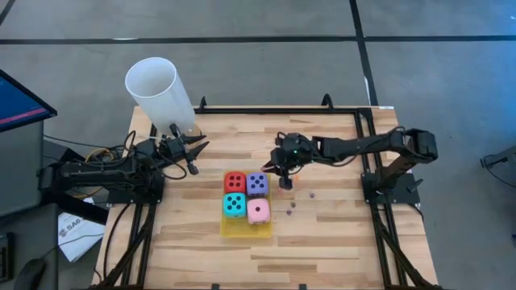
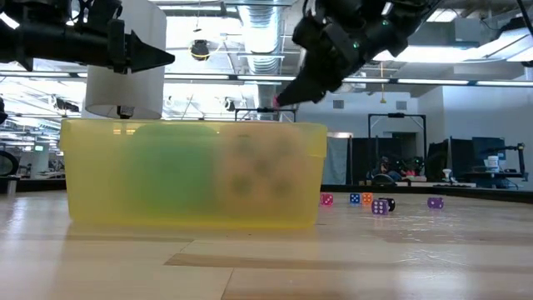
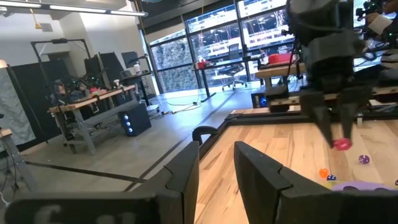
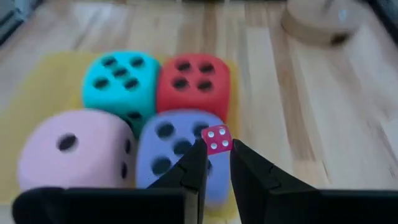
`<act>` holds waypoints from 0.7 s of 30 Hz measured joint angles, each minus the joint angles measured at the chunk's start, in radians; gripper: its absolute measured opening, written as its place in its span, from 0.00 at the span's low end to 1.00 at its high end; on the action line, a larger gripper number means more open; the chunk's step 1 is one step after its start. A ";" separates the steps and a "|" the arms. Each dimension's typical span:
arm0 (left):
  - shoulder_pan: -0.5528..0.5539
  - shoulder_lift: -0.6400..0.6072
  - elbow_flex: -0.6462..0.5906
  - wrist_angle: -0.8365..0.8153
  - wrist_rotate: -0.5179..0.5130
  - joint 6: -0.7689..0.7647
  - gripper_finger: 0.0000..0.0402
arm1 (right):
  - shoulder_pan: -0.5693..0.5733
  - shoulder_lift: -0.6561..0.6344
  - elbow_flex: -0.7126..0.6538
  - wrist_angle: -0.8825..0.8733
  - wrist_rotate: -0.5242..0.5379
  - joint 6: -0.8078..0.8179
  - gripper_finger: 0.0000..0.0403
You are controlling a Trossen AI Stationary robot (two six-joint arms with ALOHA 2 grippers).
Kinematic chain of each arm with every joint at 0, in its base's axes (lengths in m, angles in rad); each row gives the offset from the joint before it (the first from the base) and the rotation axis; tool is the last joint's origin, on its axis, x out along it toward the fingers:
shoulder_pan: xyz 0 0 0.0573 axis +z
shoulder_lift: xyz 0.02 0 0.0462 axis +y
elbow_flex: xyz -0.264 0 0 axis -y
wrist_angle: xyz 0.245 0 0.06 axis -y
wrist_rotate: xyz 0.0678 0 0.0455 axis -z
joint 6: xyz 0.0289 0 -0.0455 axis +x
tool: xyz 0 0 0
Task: Pick & Place Dice
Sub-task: Put the red die into the yellow bin
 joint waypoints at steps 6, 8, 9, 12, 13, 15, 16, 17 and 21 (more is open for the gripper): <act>0.000 0.000 0.000 0.000 0.000 0.000 0.22 | 0.025 0.000 0.000 0.053 0.000 -0.020 0.13; 0.000 0.000 0.000 0.000 0.000 0.001 0.22 | 0.033 0.000 0.000 0.059 0.001 -0.021 0.13; 0.000 0.000 0.000 0.000 0.000 0.001 0.22 | 0.038 0.000 0.000 0.058 0.002 -0.024 0.13; 0.000 0.000 0.000 0.000 0.000 0.002 0.22 | 0.056 0.000 0.000 0.071 0.008 -0.025 0.13; 0.000 0.000 0.000 0.000 0.000 0.002 0.22 | 0.064 0.000 0.000 0.078 0.011 -0.025 0.13; 0.000 0.000 0.000 0.000 0.000 0.001 0.22 | 0.082 0.000 0.000 0.096 0.029 -0.027 0.13; 0.000 0.000 0.000 -0.001 0.000 -0.003 0.22 | 0.091 0.000 0.000 0.106 0.034 -0.027 0.13; 0.000 0.000 0.000 -0.001 0.000 -0.010 0.22 | 0.102 0.000 0.000 0.115 0.038 -0.027 0.13; 0.000 0.000 0.000 -0.001 0.000 -0.084 0.22 | 0.154 0.000 0.000 0.151 0.088 -0.020 0.13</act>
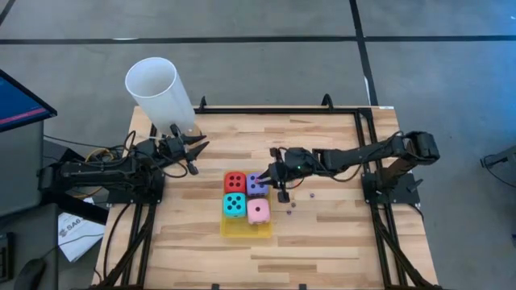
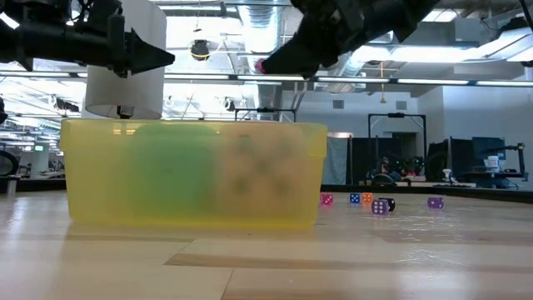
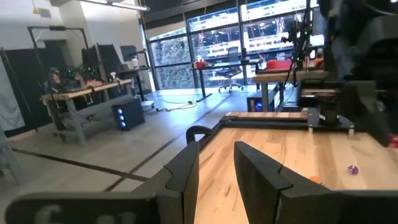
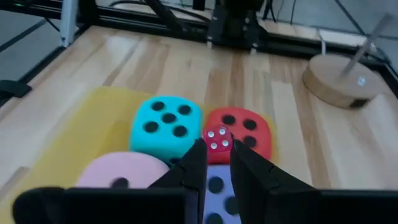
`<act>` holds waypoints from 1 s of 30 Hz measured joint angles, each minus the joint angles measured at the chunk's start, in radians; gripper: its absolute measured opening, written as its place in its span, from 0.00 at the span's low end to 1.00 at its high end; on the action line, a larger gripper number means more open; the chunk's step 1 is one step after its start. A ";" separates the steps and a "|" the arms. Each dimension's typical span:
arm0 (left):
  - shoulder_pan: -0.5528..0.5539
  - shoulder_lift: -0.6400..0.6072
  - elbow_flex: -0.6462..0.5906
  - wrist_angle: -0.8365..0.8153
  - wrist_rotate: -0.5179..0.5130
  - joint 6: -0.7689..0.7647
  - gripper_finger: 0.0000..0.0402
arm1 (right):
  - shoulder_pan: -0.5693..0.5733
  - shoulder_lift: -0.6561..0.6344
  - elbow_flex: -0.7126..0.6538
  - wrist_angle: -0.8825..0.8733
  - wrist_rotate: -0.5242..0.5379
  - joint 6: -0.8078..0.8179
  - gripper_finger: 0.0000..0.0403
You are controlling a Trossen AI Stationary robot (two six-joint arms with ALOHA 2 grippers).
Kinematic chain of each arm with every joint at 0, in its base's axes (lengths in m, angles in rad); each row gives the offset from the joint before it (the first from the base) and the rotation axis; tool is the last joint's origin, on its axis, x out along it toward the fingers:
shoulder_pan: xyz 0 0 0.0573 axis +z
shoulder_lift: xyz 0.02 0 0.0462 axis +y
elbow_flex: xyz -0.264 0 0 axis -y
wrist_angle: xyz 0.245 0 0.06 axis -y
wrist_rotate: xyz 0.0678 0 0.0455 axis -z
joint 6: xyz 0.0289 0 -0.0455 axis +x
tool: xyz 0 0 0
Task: Pick & Place Dice
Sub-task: Put the red die into the yellow bin
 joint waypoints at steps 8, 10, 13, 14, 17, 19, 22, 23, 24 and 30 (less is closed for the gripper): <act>0.000 0.000 0.000 0.000 0.000 -0.051 0.22 | 0.093 0.000 0.000 0.026 0.102 0.001 0.13; 0.000 0.000 0.000 0.000 0.000 -0.081 0.22 | 0.111 0.000 0.000 0.034 0.106 0.003 0.13; 0.000 0.000 0.000 0.000 0.000 -0.107 0.22 | 0.130 0.020 0.000 0.057 0.117 0.005 0.13; 0.000 0.000 0.000 0.000 0.000 -0.107 0.22 | 0.135 0.040 0.001 0.079 0.127 0.010 0.13; 0.000 0.000 0.000 0.001 0.000 -0.099 0.22 | 0.151 0.113 -0.002 0.142 0.127 0.010 0.13; 0.000 0.000 0.000 0.007 0.000 -0.100 0.22 | 0.156 0.153 -0.001 0.163 0.127 0.003 0.13; -0.007 0.005 0.000 -0.007 0.000 -0.100 0.22 | 0.157 0.196 0.001 0.219 0.125 0.004 0.13; -0.010 0.008 0.000 -0.014 0.000 -0.100 0.22 | 0.157 0.199 0.000 0.217 0.125 0.004 0.13; -0.013 0.013 0.000 -0.016 0.000 -0.100 0.22 | 0.157 0.206 0.000 0.216 0.124 0.004 0.13; -0.013 0.019 0.000 0.008 0.002 -0.098 0.22 | 0.156 0.218 0.029 0.166 0.122 -0.017 0.16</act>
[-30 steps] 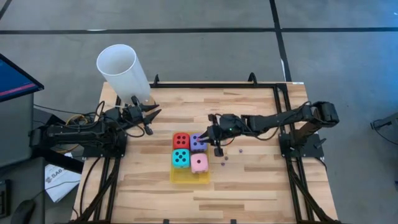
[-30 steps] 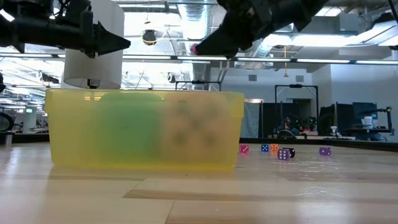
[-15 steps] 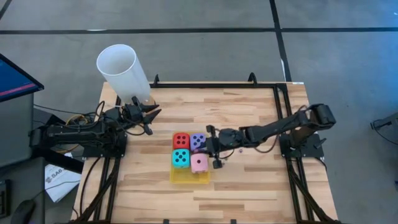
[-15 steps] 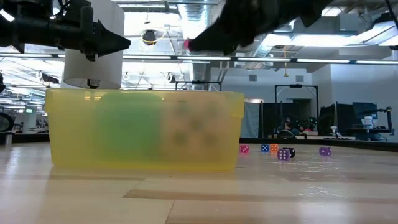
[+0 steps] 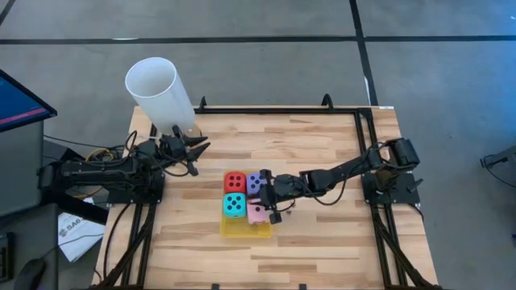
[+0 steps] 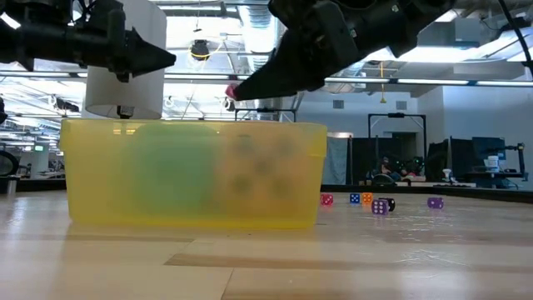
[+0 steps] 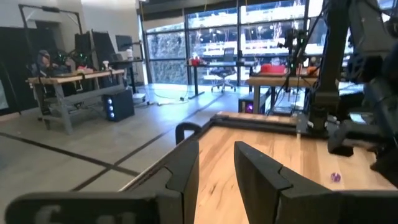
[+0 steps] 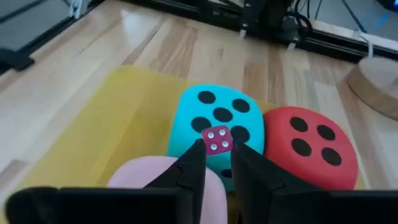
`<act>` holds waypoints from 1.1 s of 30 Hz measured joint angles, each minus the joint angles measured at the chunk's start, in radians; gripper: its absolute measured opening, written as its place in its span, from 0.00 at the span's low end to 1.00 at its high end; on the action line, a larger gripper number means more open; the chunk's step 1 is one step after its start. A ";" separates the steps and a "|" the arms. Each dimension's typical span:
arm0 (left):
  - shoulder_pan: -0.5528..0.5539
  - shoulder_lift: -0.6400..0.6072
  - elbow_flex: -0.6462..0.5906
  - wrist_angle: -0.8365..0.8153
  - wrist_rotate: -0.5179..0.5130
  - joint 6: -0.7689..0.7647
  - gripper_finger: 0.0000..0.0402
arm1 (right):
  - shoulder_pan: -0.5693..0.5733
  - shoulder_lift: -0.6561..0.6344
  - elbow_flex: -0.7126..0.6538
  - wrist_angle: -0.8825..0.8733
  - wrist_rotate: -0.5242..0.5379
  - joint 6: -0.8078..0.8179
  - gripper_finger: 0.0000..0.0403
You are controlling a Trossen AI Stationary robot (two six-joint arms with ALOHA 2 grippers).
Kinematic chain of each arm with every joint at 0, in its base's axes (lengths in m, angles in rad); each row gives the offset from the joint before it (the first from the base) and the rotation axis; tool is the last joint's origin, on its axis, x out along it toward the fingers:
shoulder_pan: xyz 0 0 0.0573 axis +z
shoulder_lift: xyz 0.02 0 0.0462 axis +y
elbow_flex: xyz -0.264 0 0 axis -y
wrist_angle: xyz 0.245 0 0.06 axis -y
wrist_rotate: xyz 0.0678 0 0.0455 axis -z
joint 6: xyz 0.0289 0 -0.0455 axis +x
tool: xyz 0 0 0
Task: Pick & Place Dice
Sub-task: Put the red die into the yellow bin
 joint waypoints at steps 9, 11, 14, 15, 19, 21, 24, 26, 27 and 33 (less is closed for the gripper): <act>0.000 0.000 0.000 0.027 -0.002 0.002 0.22 | 0.000 0.000 0.017 -0.024 0.000 -0.017 0.42; 0.000 0.000 0.000 0.028 -0.003 0.002 0.22 | 0.000 0.000 0.017 -0.020 0.000 -0.017 0.46; 0.000 0.000 0.000 0.029 -0.003 0.002 0.22 | 0.000 -0.001 0.017 -0.044 0.000 -0.016 0.50; 0.000 0.000 0.000 0.028 -0.003 0.002 0.22 | -0.003 -0.007 0.017 -0.063 0.000 -0.016 0.50; 0.000 0.000 0.000 0.031 -0.003 0.002 0.22 | -0.023 -0.060 0.017 -0.177 0.001 -0.014 0.46; 0.000 0.000 0.000 0.033 -0.003 0.002 0.22 | -0.034 -0.092 0.017 -0.234 0.003 0.001 0.43; 0.000 0.000 0.000 0.033 -0.003 0.002 0.22 | -0.050 -0.147 0.017 -0.318 0.003 0.037 0.37; 0.000 0.000 0.000 0.033 -0.003 0.002 0.22 | -0.057 -0.180 0.017 -0.386 0.003 0.045 0.33; 0.000 0.000 0.000 0.033 -0.003 0.002 0.22 | -0.059 -0.196 0.017 -0.432 0.003 0.045 0.32; 0.000 0.000 0.000 0.033 -0.003 0.002 0.22 | -0.060 -0.256 0.017 -0.662 0.004 0.059 0.31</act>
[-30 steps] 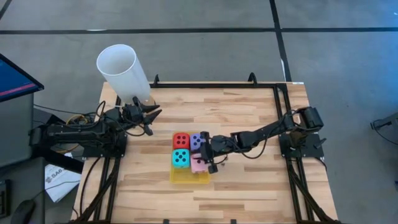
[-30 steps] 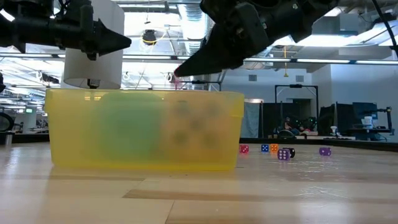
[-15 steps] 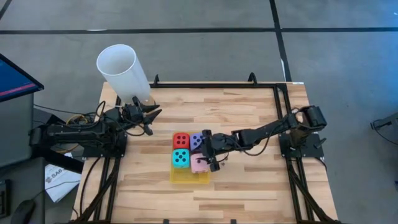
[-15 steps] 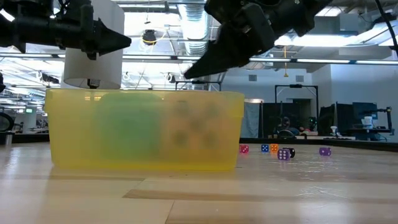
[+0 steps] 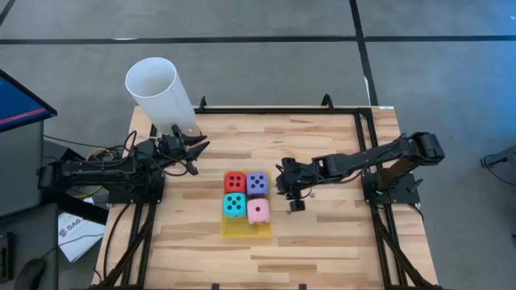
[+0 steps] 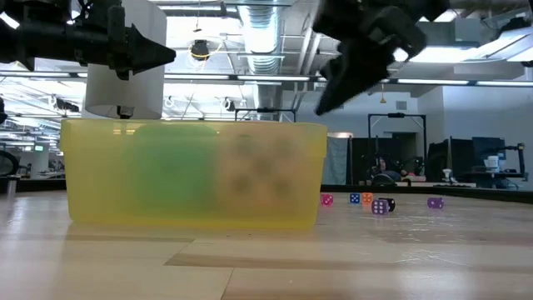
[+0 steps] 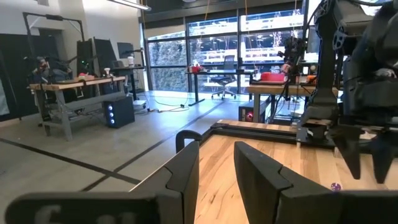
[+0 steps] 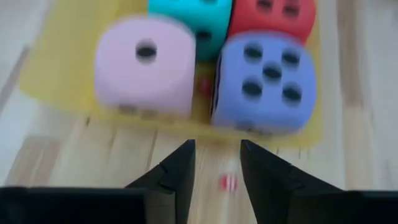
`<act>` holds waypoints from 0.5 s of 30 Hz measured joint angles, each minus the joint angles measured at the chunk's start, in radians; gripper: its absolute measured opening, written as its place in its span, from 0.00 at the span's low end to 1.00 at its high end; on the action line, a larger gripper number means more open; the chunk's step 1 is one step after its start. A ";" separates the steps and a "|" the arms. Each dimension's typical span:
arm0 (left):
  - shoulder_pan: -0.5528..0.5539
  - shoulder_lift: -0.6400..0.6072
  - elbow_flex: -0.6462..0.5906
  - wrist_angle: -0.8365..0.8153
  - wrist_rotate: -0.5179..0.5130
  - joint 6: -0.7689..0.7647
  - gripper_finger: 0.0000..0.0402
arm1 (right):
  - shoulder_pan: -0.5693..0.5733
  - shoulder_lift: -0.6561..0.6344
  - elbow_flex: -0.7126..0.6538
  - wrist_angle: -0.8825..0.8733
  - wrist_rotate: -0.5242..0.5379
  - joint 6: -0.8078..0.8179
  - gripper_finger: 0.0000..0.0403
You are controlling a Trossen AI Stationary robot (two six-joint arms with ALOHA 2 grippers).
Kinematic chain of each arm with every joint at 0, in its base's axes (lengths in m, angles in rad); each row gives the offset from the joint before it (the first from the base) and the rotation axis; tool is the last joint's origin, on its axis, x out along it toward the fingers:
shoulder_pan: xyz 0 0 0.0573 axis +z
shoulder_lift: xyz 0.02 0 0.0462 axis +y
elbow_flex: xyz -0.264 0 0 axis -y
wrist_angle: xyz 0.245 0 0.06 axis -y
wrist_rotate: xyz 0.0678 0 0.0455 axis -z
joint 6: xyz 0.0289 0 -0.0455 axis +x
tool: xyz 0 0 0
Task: Pick & Place Dice
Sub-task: Put the red die into the yellow bin
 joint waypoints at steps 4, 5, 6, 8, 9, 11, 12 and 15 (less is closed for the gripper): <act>0.000 0.000 0.000 0.000 0.000 0.000 0.22 | 0.000 0.000 0.000 -0.082 0.019 0.068 0.32; 0.000 0.000 0.000 0.000 0.000 0.000 0.22 | 0.000 0.001 -0.003 -0.092 0.027 0.075 0.33; 0.000 0.000 0.000 0.000 0.000 0.000 0.22 | 0.001 0.003 -0.009 -0.089 0.027 0.076 0.33; 0.000 0.000 0.000 0.000 0.000 0.000 0.22 | 0.001 0.018 -0.021 -0.066 0.030 0.076 0.34; 0.000 0.000 0.000 0.000 0.000 0.000 0.22 | 0.000 0.021 -0.031 -0.078 0.029 0.080 0.34; 0.000 0.000 0.000 0.000 0.000 0.000 0.22 | -0.001 0.027 -0.040 -0.084 0.030 0.096 0.34; 0.000 0.000 0.000 0.000 0.000 0.000 0.22 | -0.001 0.033 -0.043 -0.073 0.030 0.105 0.34; 0.000 0.000 0.000 0.000 0.000 0.000 0.22 | -0.002 0.035 -0.068 -0.089 0.030 0.138 0.33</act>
